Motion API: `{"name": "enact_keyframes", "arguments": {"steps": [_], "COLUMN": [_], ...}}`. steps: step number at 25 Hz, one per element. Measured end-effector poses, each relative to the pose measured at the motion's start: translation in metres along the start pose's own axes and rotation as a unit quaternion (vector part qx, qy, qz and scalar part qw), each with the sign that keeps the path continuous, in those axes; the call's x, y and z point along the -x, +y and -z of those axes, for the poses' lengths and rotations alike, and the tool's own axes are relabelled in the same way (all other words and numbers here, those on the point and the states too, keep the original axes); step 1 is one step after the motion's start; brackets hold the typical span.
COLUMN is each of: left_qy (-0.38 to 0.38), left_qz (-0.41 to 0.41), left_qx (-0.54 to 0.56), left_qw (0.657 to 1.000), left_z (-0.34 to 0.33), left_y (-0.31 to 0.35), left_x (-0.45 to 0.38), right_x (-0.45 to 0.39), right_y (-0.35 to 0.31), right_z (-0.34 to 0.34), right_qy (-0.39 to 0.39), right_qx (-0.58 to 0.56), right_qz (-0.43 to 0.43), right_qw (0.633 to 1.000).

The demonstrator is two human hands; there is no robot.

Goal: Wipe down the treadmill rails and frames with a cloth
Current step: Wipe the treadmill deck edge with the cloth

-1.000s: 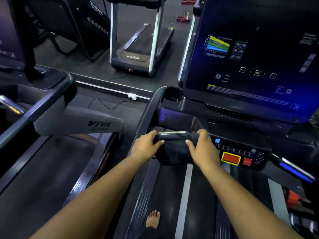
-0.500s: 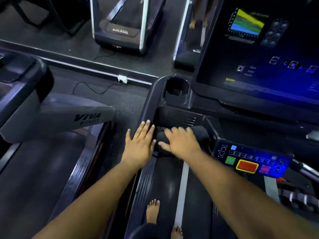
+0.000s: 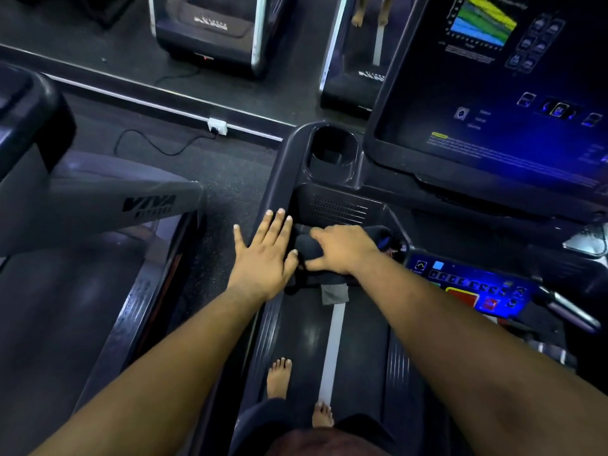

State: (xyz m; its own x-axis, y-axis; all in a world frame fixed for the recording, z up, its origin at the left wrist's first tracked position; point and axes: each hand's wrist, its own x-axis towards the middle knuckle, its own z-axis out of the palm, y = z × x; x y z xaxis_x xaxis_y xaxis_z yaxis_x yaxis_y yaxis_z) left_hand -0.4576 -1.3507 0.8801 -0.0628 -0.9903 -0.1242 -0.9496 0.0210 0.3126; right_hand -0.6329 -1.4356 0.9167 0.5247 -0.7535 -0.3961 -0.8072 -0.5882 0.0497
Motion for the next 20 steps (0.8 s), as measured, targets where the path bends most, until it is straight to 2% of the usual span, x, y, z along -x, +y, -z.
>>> {"name": "enact_keyframes", "arguments": {"steps": [3, 5, 7, 10, 11, 15, 17, 20], "left_qy": [0.000, -0.001, -0.001, -0.008, -0.008, -0.010, -0.011, -0.014], "left_qz": [0.000, 0.002, 0.002, 0.000, -0.001, 0.003, 0.002, 0.003], "left_qx": [0.000, 0.000, 0.002, 0.006, 0.008, 0.010, 0.008, 0.011], "left_qw": [1.000, 1.000, 1.000, 1.000, 1.000, 1.000, 1.000, 1.000], "left_z": [0.002, 0.001, 0.002, 0.003, 0.004, 0.004, 0.003, 0.003], "left_y": [0.001, 0.000, -0.001, 0.000, 0.000, 0.000, -0.001, -0.001], "left_x": [0.002, 0.001, 0.001, 0.002, 0.002, 0.001, 0.001, 0.001], "right_x": [0.036, 0.058, 0.043, 0.004, -0.001, 0.054, 0.067, 0.024], "right_y": [-0.017, -0.019, -0.005, 0.016, 0.016, -0.013, -0.010, 0.023], "right_z": [-0.031, -0.054, -0.042, 0.005, 0.006, -0.034, -0.044, -0.003], "right_qy": [0.071, 0.105, 0.071, -0.082, -0.077, 0.052, 0.088, 0.009], "right_qx": [0.070, 0.113, 0.093, -0.001, -0.011, 0.055, 0.043, -0.024], "right_qz": [-0.057, -0.064, -0.033, -0.008, -0.005, -0.070, -0.062, -0.066], "right_qw": [0.993, 0.986, 0.993, 0.997, 0.997, 0.995, 0.993, 0.997]}}
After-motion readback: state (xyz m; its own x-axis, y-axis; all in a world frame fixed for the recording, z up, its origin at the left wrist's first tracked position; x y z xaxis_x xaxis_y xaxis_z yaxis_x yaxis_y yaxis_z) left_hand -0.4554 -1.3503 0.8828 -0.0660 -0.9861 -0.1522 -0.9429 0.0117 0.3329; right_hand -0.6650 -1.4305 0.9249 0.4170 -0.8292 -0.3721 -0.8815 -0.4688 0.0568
